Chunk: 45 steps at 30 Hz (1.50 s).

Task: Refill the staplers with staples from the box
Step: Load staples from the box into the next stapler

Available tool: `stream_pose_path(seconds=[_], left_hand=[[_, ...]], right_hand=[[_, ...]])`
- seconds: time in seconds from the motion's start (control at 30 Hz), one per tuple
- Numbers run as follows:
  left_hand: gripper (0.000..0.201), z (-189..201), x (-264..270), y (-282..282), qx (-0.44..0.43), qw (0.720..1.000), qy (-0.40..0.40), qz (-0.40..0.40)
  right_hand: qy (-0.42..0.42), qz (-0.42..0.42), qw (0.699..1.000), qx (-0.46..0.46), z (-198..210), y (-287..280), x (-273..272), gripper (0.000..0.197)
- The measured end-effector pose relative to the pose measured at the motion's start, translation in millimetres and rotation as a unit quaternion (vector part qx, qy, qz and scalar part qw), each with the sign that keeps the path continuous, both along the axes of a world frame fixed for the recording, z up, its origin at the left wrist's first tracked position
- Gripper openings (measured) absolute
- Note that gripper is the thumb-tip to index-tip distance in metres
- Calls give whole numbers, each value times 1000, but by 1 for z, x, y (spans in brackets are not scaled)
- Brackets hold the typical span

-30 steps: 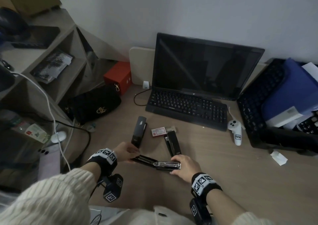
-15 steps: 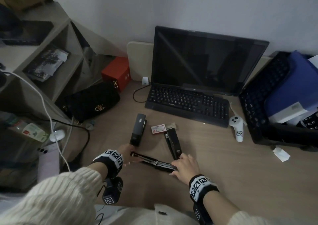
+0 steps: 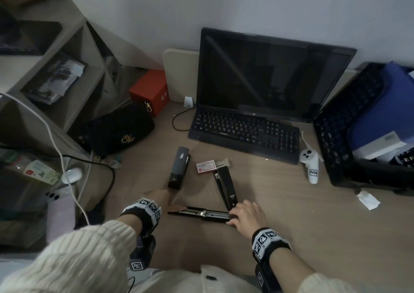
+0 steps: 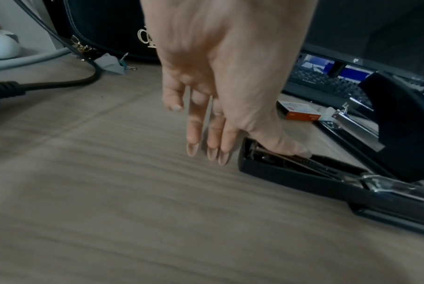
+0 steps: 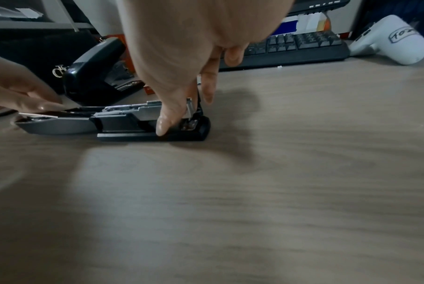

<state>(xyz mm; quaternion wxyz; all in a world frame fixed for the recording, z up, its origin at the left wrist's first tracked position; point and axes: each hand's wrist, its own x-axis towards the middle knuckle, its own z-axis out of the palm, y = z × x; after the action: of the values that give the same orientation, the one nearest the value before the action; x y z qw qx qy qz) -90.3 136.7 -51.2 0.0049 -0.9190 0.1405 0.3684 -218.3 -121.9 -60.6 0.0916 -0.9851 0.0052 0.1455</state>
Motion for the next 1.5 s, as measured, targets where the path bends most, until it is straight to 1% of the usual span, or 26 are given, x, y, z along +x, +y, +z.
stream_pose_path(seconds=[0.13, 0.23, 0.37, 0.43, 0.5, 0.57, 0.6, 0.63, 0.67, 0.73, 0.8, 0.83, 0.87, 0.93, 1.03, 1.13, 1.23, 1.3, 1.4, 1.5], left_hand=[[68, -4, 2, -4, 5, 1000, 5, 13], [77, -7, 4, -8, 51, 999, 1, 4], [76, -5, 9, -13, 76, 997, -5, -9], [72, -1, 9, -16, 85, 996, -3, -20], [59, 0, 10, -18, 83, 996, -12, -23], [44, 1, 15, -19, 63, 997, -24, -29], [38, 1, 18, -21, 53, 998, -18, -25], [34, 2, 22, -25, 46, 999, -5, -22], [31, 5, 27, -31, 44, 999, 11, -23], [33, 17, 33, -47, 28, 999, 42, -20], [37, 26, 38, -65, -31, 997, 66, 4], [35, 29, 42, -74, -66, 996, 66, 9], [33, 32, 45, -82, -91, 995, 49, 6], [32, 33, 53, -91, -137, 990, -5, -1], [34, 26, 69, -102, -182, 983, -18, 14], [39, 25, 85, -112, -170, 985, -17, 26], [49, 22, 96, -119, -151, 988, -9, 22], [55, 16, 97, -124, -140, 990, -3, 28], [60, 3, 94, -130, -112, 994, 5, 3], [64, -6, 96, -135, -89, 996, 29, -11]], right_hand=[[41, 0, 999, -5, -4, -4, 3, 35], [54, 2, 998, -9, -6, -2, 3, 35], [62, -2, 998, -14, -2, -2, 5, 36], [69, 13, 997, -19, 0, -4, 7, 36], [74, 35, 996, -23, 4, -7, 9, 43], [81, 51, 995, -15, 6, -16, 5, 59], [74, 57, 996, -6, 8, -22, 1, 68], [56, 56, 997, 7, 9, -29, -3, 73], [31, 43, 998, 21, 10, -34, -6, 71], [-23, -12, 998, 56, 14, -45, -3, 54], [-41, -78, 993, 81, 16, -55, 9, 40], [-38, -110, 990, 82, 17, -59, 17, 34], [-26, -136, 987, 79, 17, -62, 26, 31], [26, -174, 980, 90, 14, -66, 47, 33], [92, -216, 958, 166, 12, -70, 75, 37], [115, -246, 940, 208, 12, -68, 101, 38], [119, -243, 940, 209, 7, -62, 127, 39], [137, -250, 930, 231, 4, -58, 139, 40], [168, -274, 909, 267, -1, -54, 153, 42], [186, -278, 901, 277, -10, -49, 165, 44]])
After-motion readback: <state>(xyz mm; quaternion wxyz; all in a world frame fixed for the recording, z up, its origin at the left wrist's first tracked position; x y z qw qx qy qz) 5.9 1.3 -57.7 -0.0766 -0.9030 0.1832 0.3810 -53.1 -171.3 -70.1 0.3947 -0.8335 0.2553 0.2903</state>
